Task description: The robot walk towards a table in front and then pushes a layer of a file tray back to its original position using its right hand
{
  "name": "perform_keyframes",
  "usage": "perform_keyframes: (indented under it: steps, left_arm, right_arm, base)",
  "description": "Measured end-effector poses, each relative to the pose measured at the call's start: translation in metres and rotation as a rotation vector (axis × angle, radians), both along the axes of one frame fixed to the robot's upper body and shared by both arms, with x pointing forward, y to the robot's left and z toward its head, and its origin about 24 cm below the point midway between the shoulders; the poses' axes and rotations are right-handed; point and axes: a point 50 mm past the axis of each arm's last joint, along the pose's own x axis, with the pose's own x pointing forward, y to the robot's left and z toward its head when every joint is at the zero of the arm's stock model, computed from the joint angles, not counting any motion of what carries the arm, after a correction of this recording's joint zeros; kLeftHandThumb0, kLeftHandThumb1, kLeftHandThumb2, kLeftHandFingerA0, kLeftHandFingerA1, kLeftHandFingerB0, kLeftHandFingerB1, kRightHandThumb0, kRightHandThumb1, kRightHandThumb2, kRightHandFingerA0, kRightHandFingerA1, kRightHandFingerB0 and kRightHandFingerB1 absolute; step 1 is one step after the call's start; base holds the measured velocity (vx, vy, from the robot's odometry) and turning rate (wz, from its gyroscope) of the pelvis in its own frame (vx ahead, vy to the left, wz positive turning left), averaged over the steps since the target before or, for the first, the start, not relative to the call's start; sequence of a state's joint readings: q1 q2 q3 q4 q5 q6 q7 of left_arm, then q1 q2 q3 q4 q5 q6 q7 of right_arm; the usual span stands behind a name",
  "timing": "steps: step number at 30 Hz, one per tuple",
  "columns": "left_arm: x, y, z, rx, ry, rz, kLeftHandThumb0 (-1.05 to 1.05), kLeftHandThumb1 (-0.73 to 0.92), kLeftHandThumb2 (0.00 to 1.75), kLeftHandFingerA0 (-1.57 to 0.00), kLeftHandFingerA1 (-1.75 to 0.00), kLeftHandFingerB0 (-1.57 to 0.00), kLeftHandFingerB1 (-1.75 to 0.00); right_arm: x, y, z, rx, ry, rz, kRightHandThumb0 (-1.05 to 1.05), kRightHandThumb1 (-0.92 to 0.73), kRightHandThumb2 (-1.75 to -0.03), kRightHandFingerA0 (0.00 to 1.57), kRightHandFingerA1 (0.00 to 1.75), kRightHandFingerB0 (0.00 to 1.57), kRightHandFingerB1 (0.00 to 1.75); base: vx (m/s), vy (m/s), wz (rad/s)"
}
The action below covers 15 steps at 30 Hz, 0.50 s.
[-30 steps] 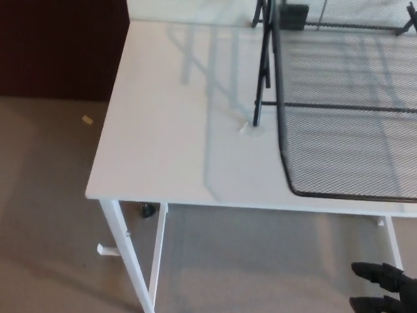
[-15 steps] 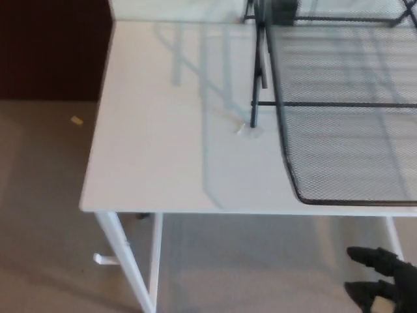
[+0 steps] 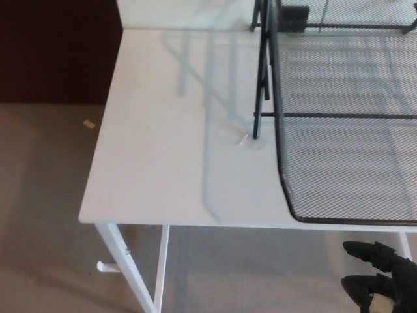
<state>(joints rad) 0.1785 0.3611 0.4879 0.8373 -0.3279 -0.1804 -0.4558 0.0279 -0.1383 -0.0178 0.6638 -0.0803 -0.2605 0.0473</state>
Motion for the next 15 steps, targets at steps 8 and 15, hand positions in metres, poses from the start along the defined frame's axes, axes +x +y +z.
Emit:
perform_keyframes:
  steps: [8, 15]
  left_arm:
    - [-0.002, 0.000, 0.000, 0.003, 0.006, 0.000, -0.17, 0.40, 0.54, -0.60, -0.48, -0.54, -0.45]
    - [-0.005, 0.000, -0.001, -0.001, 0.015, 0.004, -0.20, 0.40, 0.56, -0.60, -0.50, -0.53, -0.46]
  right_arm:
    - [-0.010, -0.002, -0.002, 0.003, 0.039, -0.006, -0.22, -0.60, -0.57, 0.59, 0.49, 0.43, 0.42]
    - [-0.013, 0.000, 0.008, -0.002, 0.011, 0.008, -0.24, -0.60, -0.58, 0.58, 0.47, 0.43, 0.42]
  base:
    - [0.00, 0.000, 0.00]
    - [0.00, 0.000, 0.00]
